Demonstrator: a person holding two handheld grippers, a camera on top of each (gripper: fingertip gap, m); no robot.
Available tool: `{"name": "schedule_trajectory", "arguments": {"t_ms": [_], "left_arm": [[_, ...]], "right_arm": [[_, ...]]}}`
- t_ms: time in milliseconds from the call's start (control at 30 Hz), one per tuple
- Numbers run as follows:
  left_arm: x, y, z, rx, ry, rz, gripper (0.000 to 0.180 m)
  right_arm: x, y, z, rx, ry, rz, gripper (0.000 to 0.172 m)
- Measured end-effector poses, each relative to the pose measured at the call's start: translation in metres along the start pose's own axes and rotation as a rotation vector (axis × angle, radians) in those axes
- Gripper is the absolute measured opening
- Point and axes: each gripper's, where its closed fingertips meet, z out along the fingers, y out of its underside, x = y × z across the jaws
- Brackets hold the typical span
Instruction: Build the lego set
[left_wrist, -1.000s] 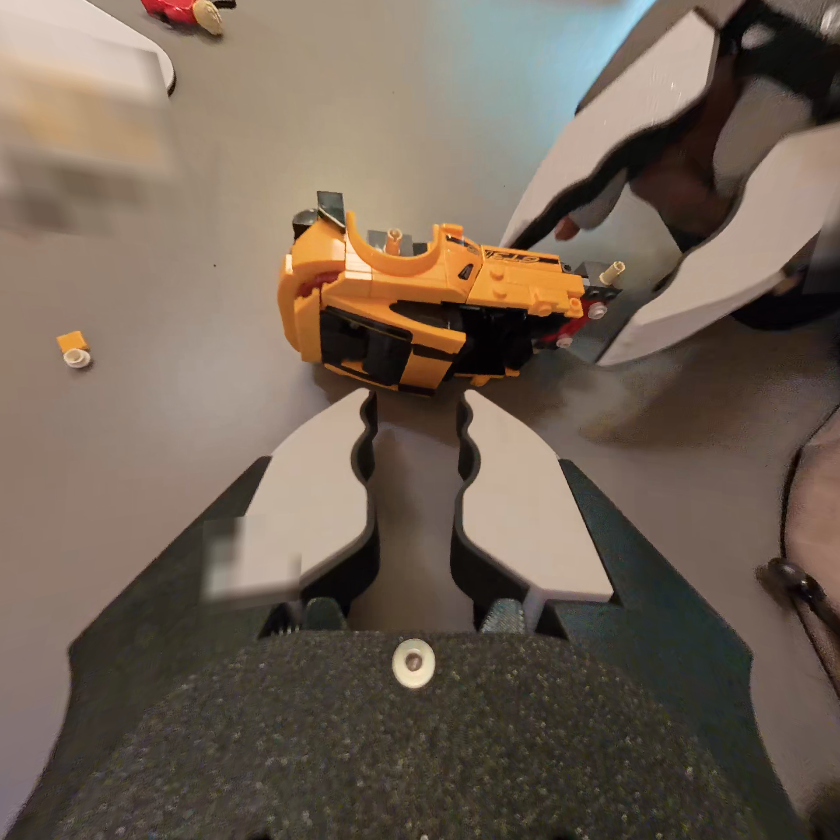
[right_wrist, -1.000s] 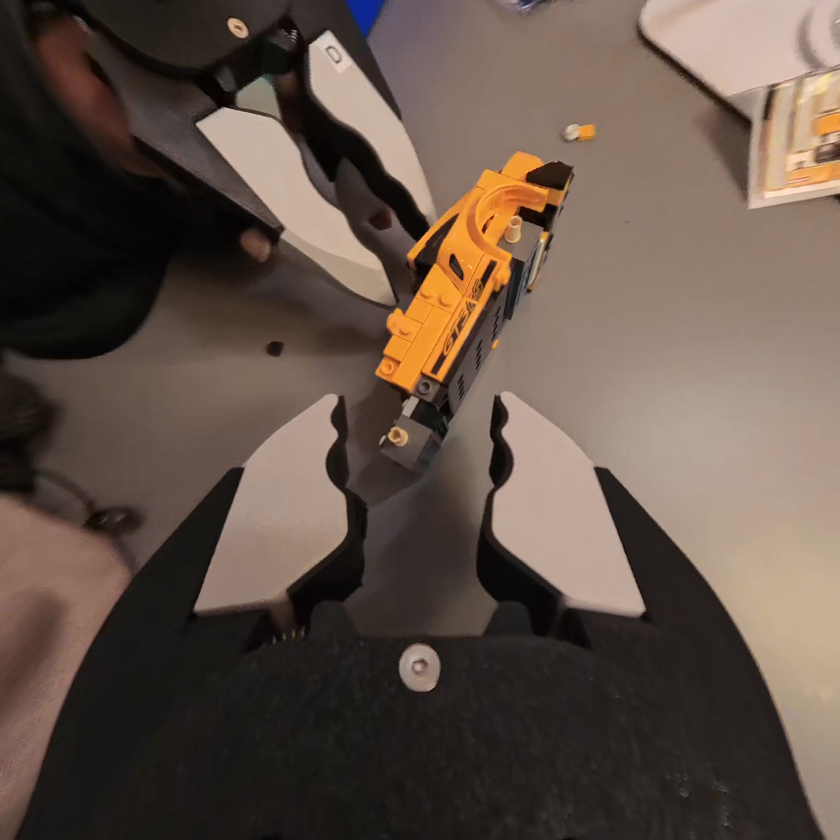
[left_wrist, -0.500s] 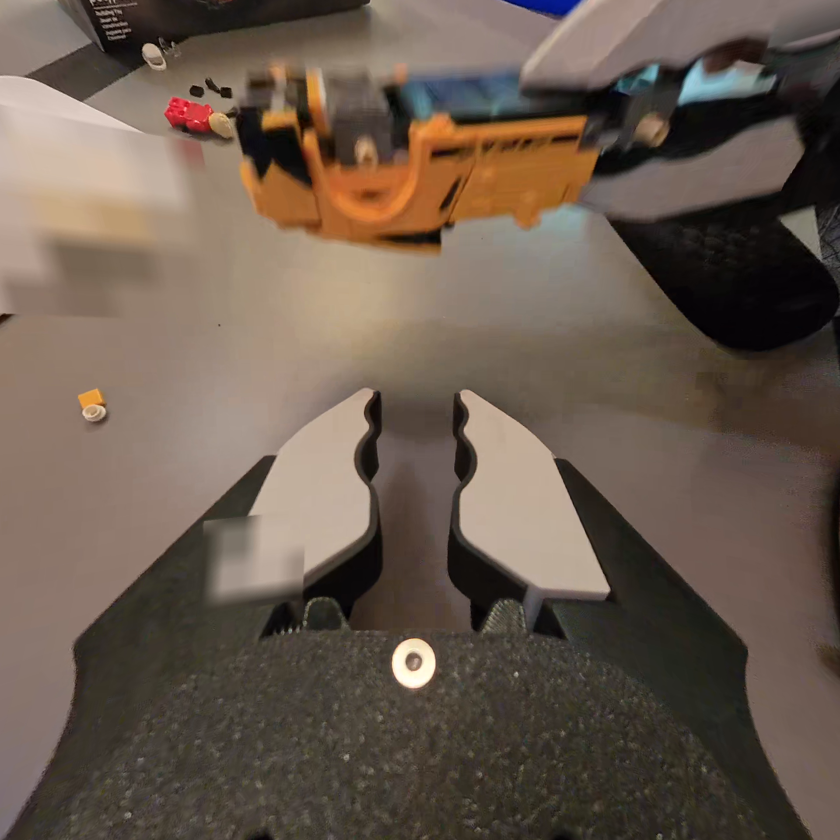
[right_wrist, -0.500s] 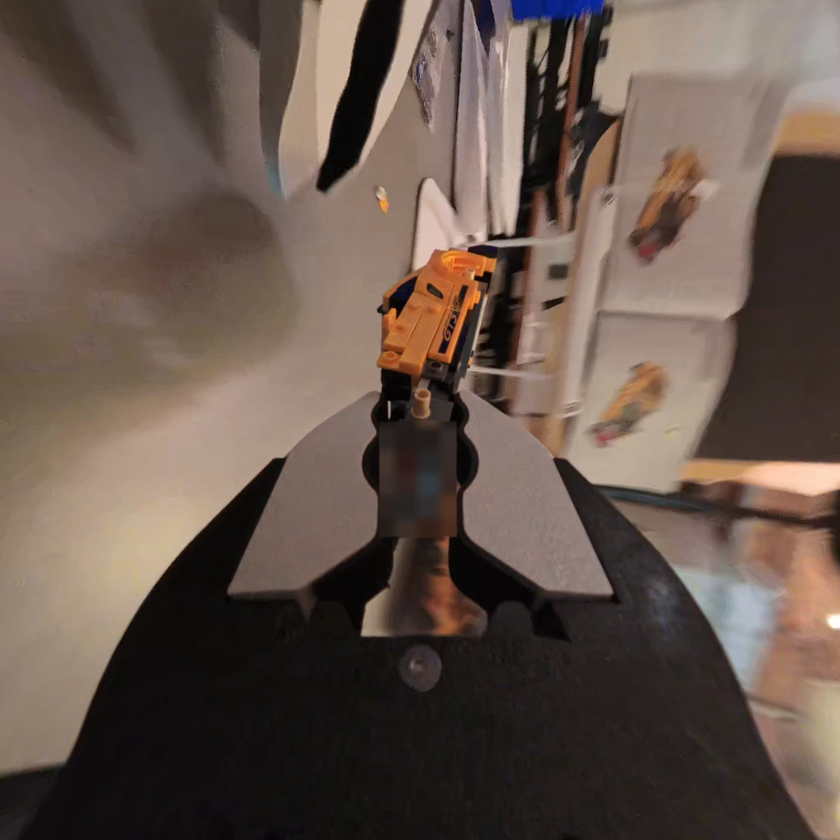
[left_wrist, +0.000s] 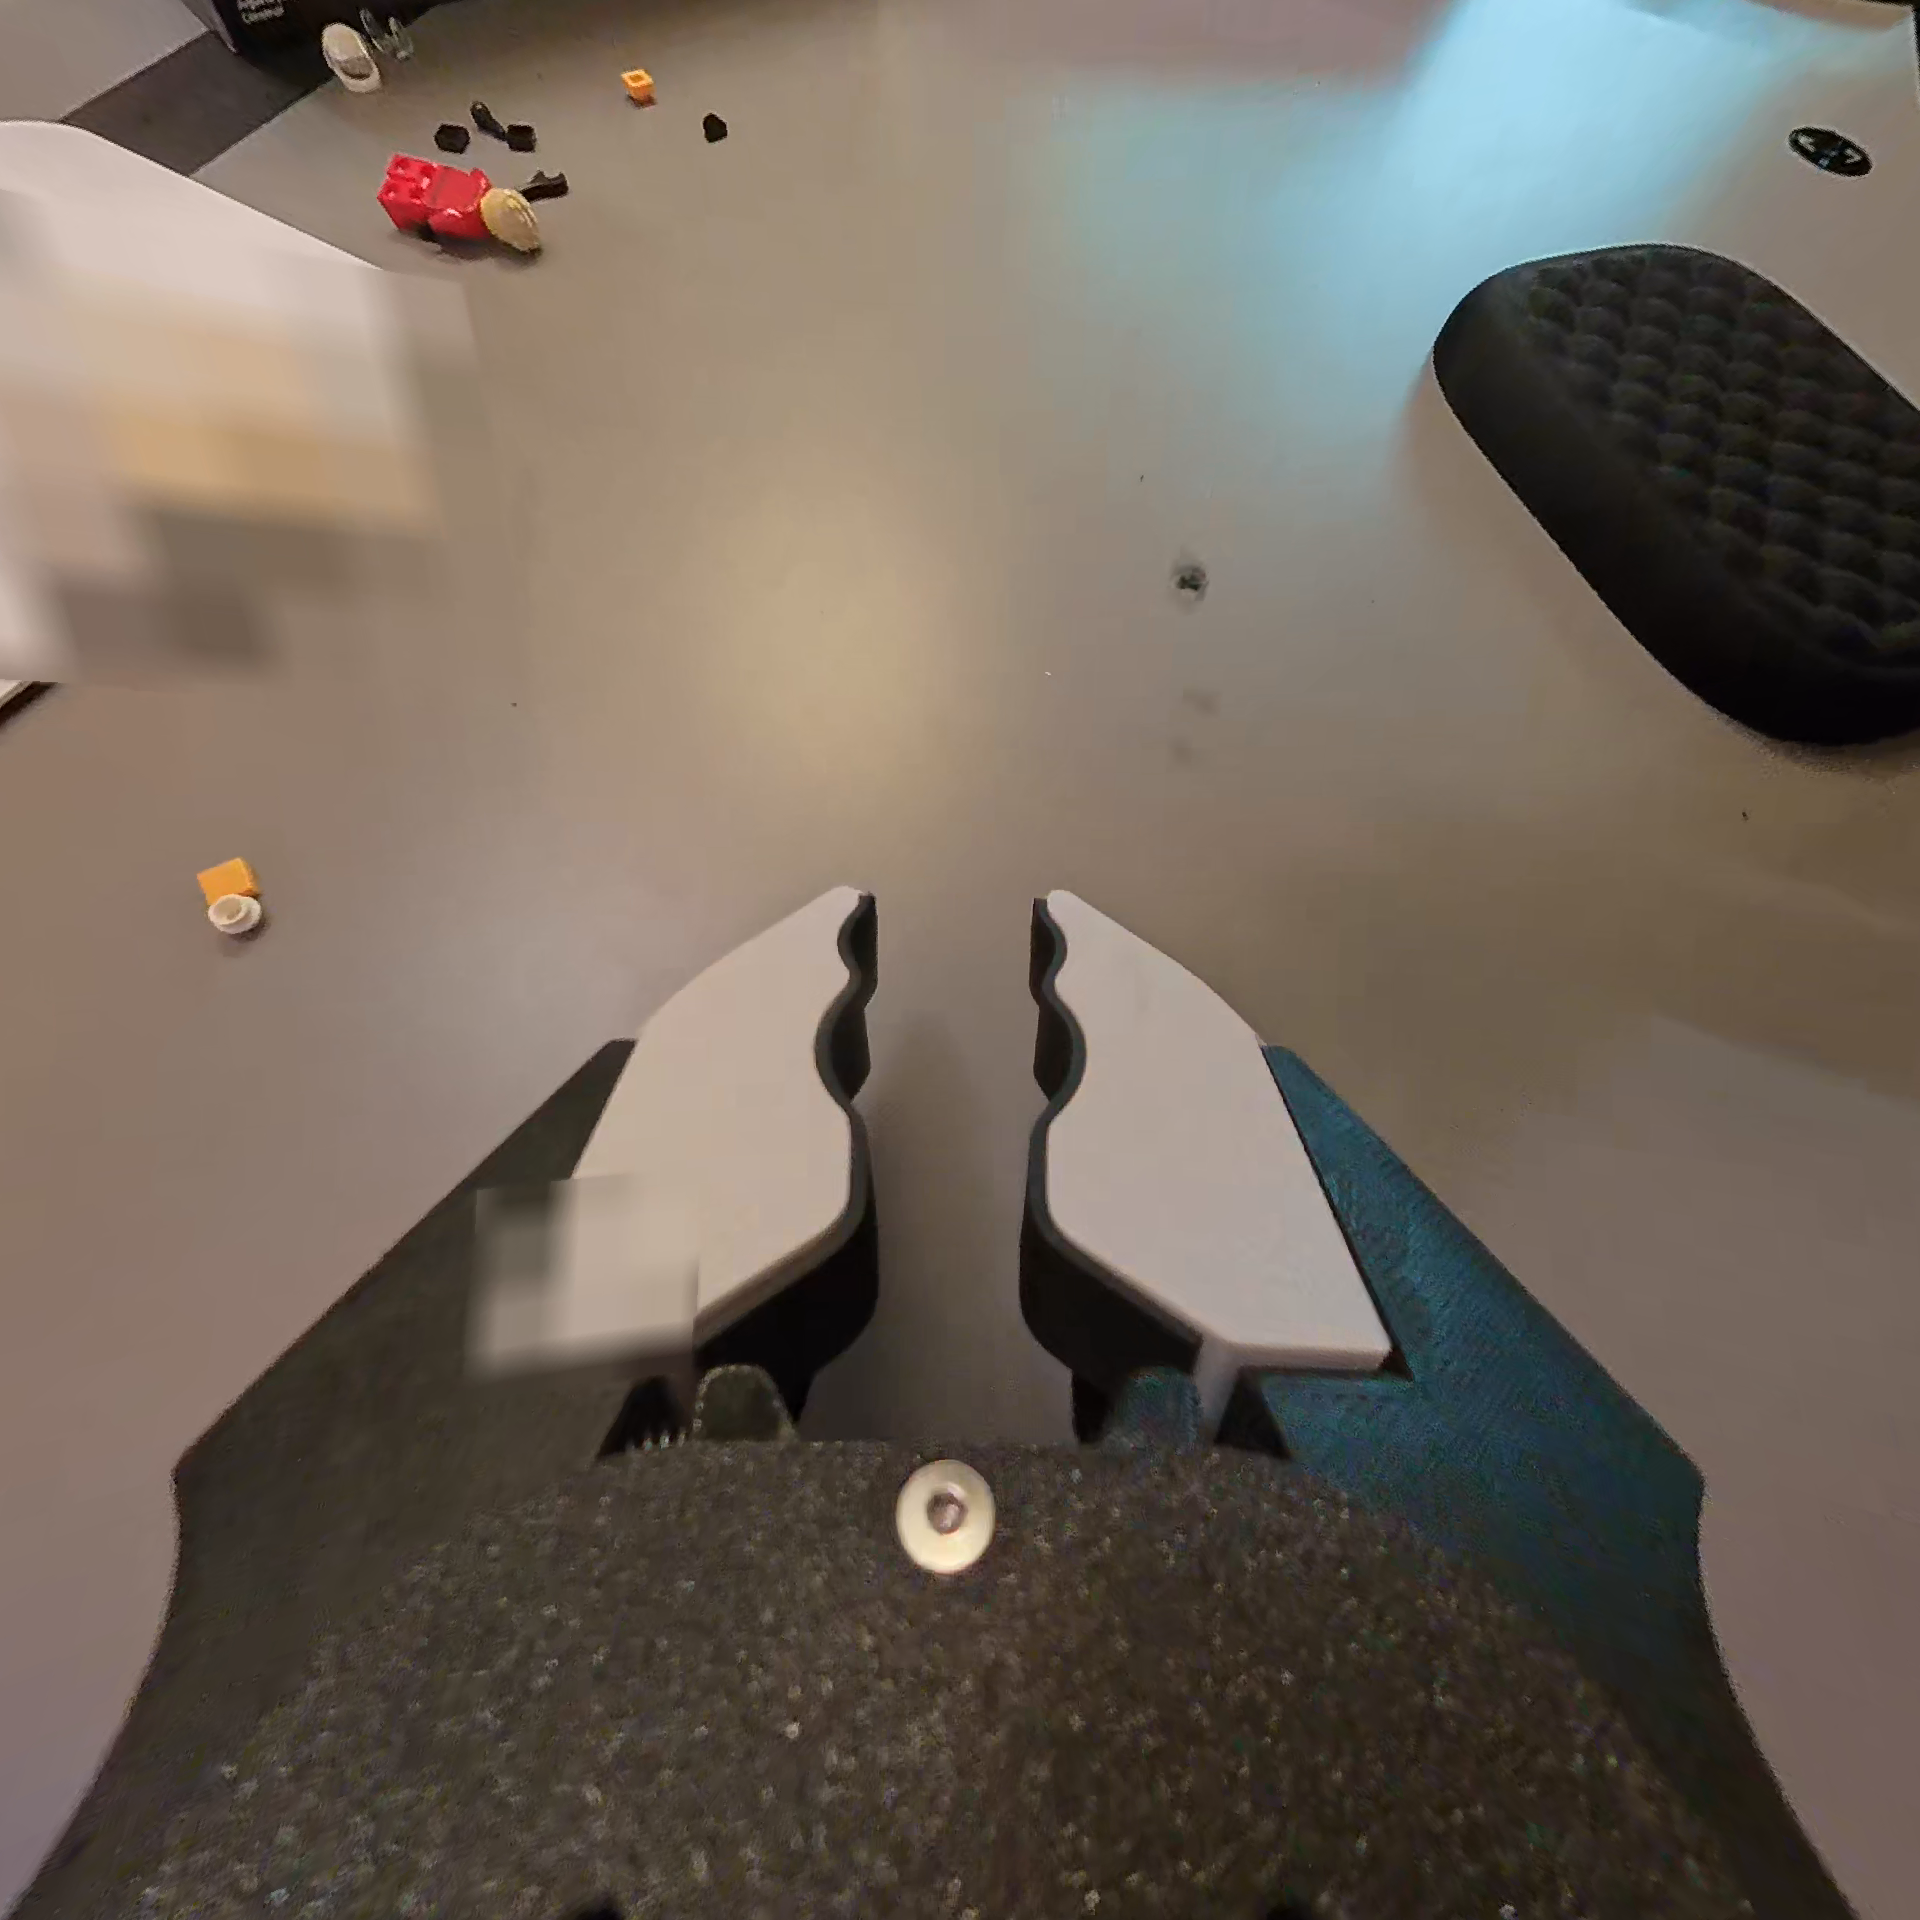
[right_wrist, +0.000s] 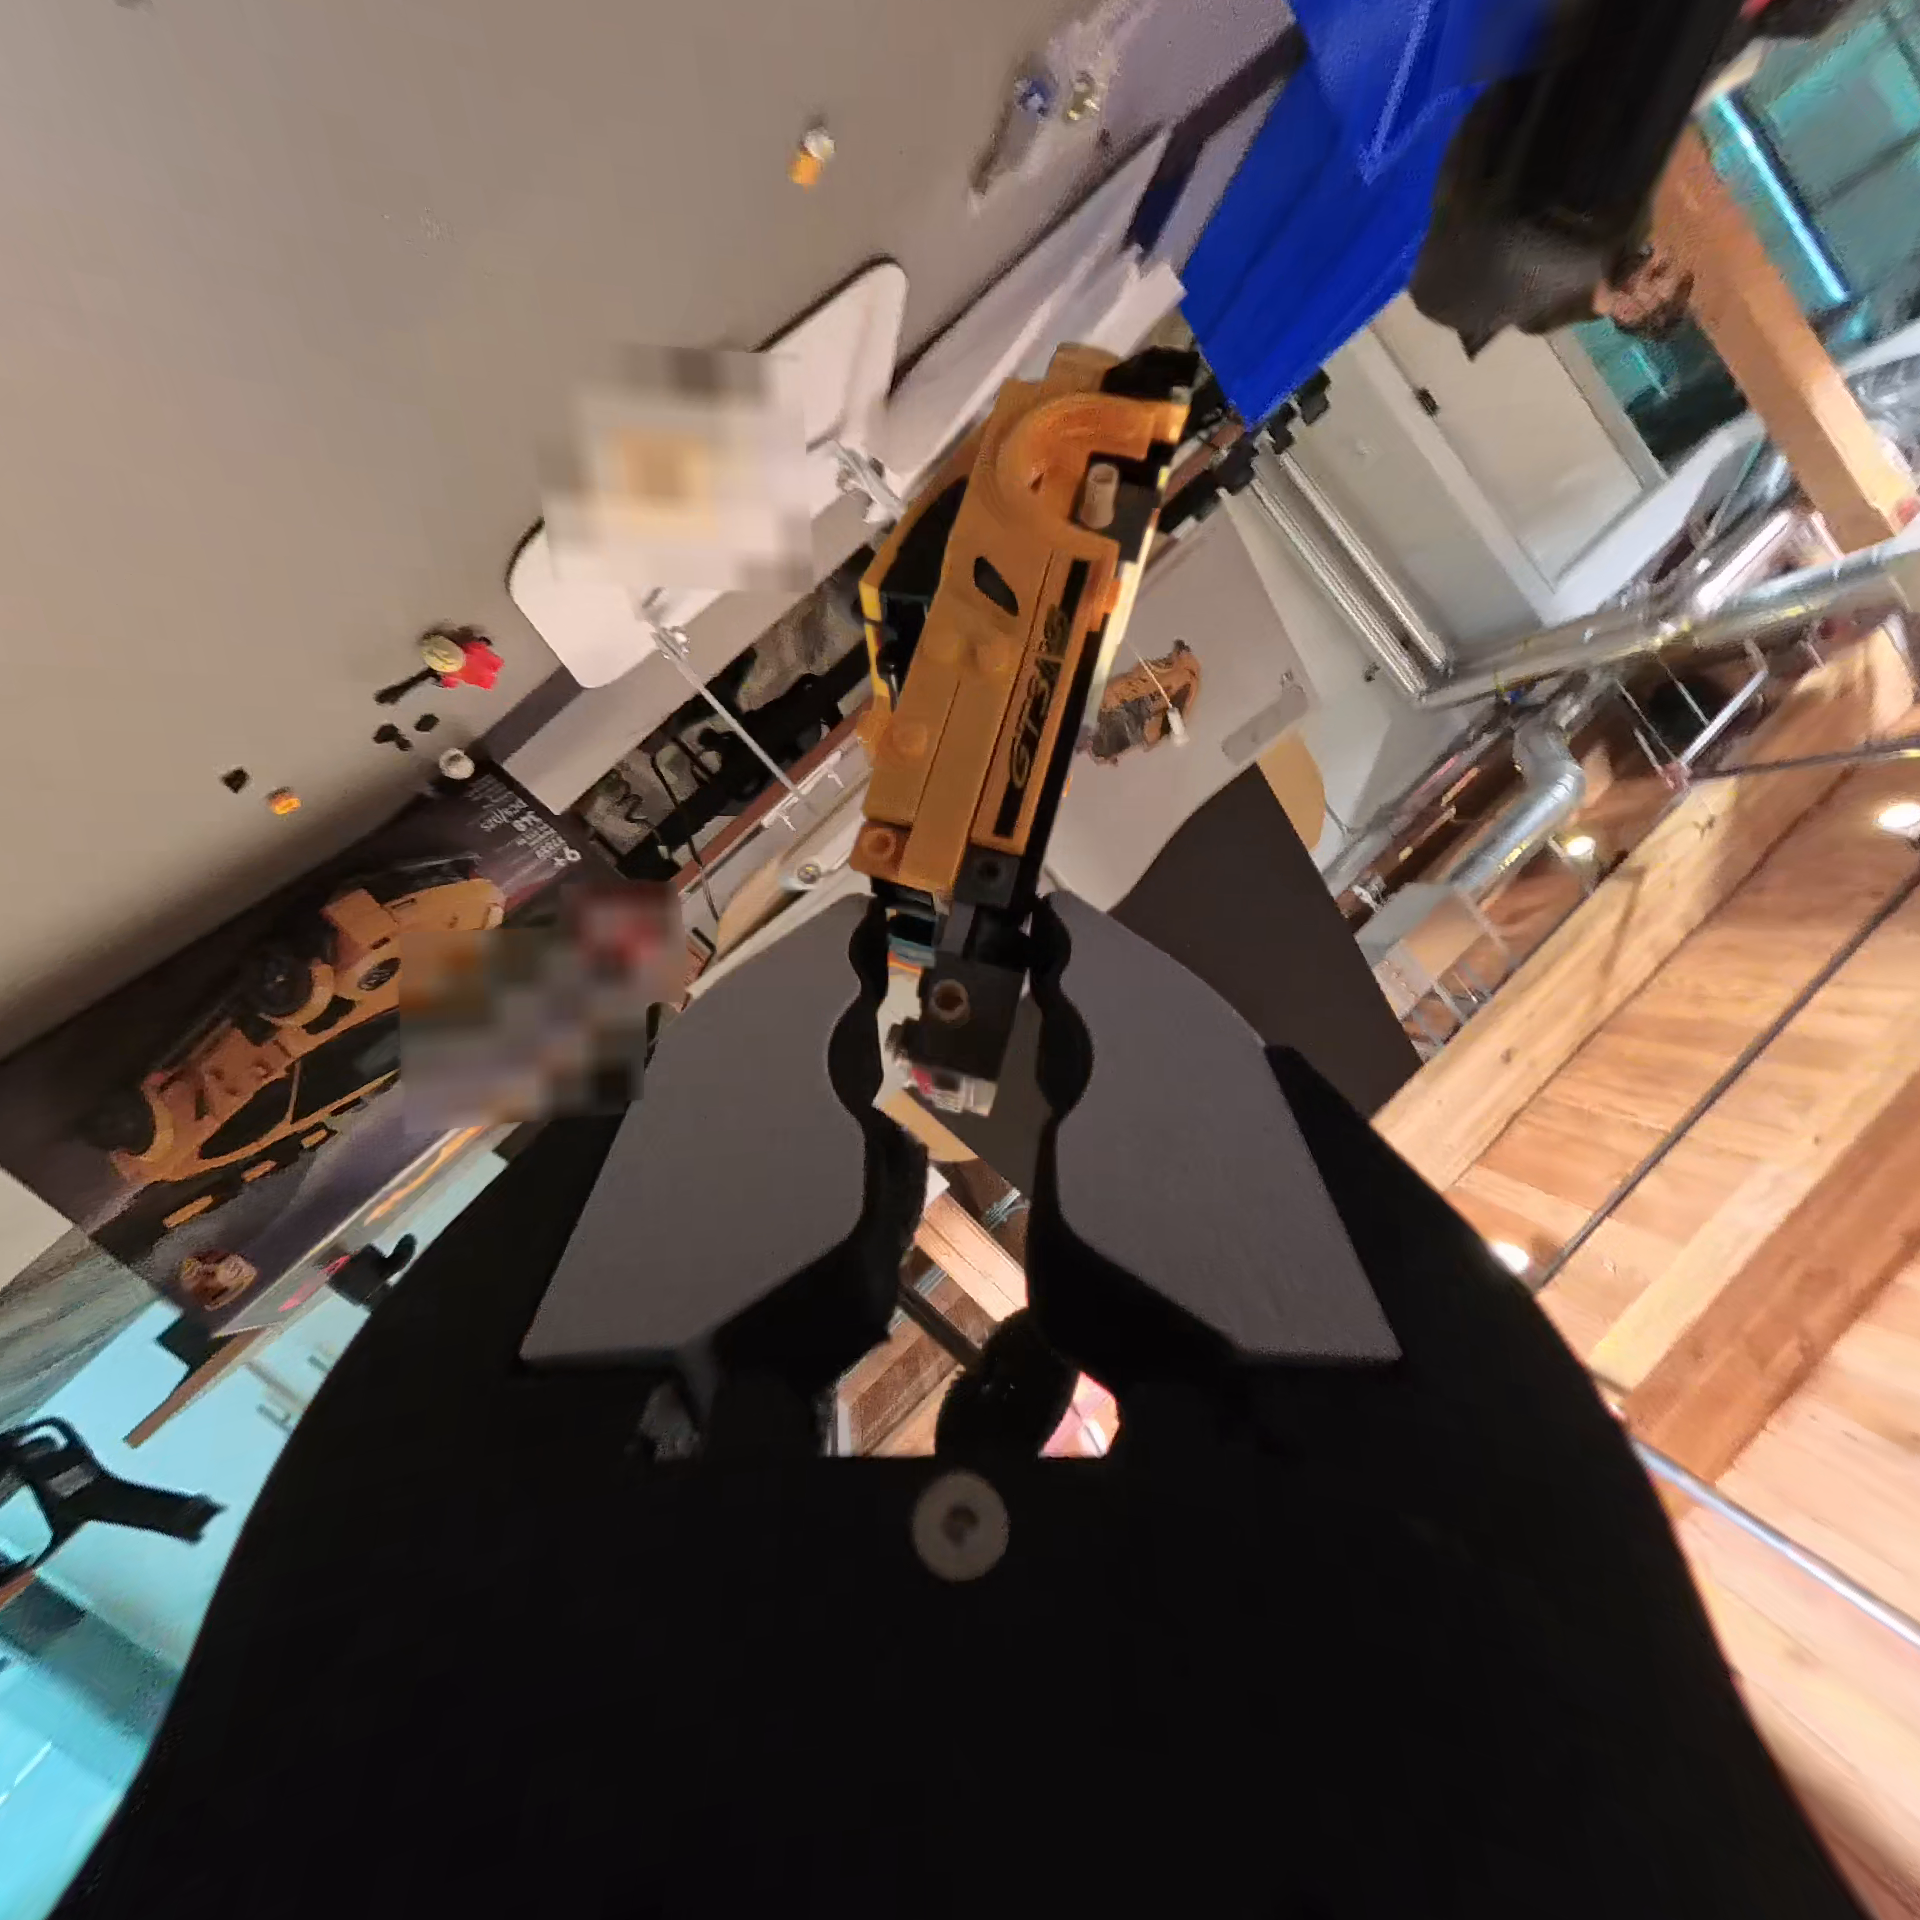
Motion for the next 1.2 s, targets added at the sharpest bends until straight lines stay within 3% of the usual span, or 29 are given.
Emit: {"name": "schedule_trajectory", "arguments": {"t_ms": [167, 233, 333, 500, 567, 633, 767, 1200], "left_arm": [[0.000, 0.000, 0.000, 0.000, 0.001, -0.002, 0.027], [0.001, 0.000, 0.000, 0.001, 0.000, 0.003, 0.027], [0.001, -0.001, 0.000, 0.002, 0.004, 0.005, 0.027], [0.004, -0.006, -0.002, 0.039, 0.021, 0.007, 0.026], [0.007, -0.012, -0.004, 0.073, 0.032, 0.018, 0.026], [0.009, -0.016, -0.005, 0.095, 0.033, 0.035, 0.027], [0.014, -0.021, -0.005, 0.118, 0.032, 0.075, 0.030], [0.021, -0.034, 0.002, 0.155, -0.026, 0.176, 0.040]], "right_arm": [[-0.018, -0.012, -0.002, 0.006, -0.068, 0.131, 0.026], [-0.027, -0.019, -0.002, 0.024, -0.124, 0.324, 0.026], [-0.036, -0.030, -0.001, 0.082, -0.226, 0.824, 0.026], [-0.049, -0.071, 0.002, 0.369, -0.525, 2.005, 0.026], [-0.059, -0.087, 0.007, 0.459, -0.620, 2.333, 0.026], [-0.064, -0.105, 0.011, 0.512, -0.702, 2.550, 0.026], [-0.068, -0.128, 0.015, 0.506, -0.811, 2.695, 0.026], [-0.077, -0.128, 0.023, 0.605, -1.192, 3.061, 0.027]]}}
